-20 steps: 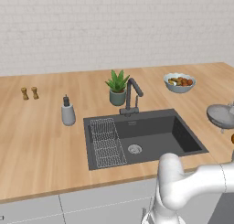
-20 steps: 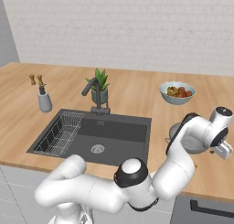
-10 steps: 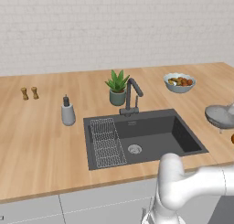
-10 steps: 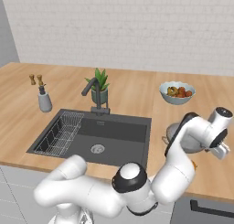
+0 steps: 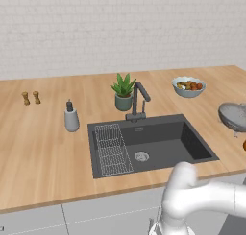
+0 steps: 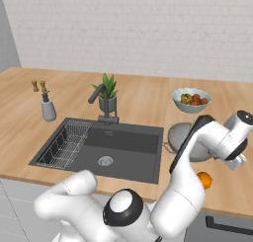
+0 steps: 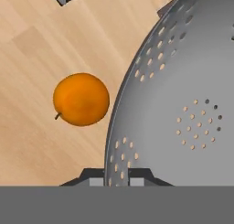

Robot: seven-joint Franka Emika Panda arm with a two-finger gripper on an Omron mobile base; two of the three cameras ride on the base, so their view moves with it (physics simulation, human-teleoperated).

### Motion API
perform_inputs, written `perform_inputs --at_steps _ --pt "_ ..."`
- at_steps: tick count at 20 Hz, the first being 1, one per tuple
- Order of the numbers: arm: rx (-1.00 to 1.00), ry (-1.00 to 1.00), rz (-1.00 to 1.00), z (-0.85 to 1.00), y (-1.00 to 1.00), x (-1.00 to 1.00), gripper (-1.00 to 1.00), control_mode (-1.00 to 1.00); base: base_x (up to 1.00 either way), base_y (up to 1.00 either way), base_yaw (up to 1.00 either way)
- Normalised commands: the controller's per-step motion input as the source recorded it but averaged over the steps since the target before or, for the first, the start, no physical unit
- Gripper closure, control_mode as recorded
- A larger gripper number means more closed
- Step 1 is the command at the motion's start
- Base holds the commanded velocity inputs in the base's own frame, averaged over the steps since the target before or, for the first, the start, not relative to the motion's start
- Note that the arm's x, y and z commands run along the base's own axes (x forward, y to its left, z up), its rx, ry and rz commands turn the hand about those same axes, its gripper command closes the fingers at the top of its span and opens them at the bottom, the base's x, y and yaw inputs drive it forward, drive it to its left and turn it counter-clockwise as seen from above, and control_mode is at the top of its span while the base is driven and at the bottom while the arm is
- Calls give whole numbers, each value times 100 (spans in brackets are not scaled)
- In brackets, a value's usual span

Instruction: Put the colander in the sink, put the orange in the colander, and turn on the sink faucet and pour water over the colander.

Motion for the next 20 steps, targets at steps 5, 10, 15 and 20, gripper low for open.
perform_inputs --at_steps 5,10,15,20 --pt "-12 -9 1 40 100 -30 100 -100 0 0 0" --pt "-19 -6 0 22 100 -22 100 -100 0 0 0" --pt "-9 0 0 27 100 -7 100 -100 0 0 0" --pt "-2 0 0 29 86 2 100 -100 0 0 0"
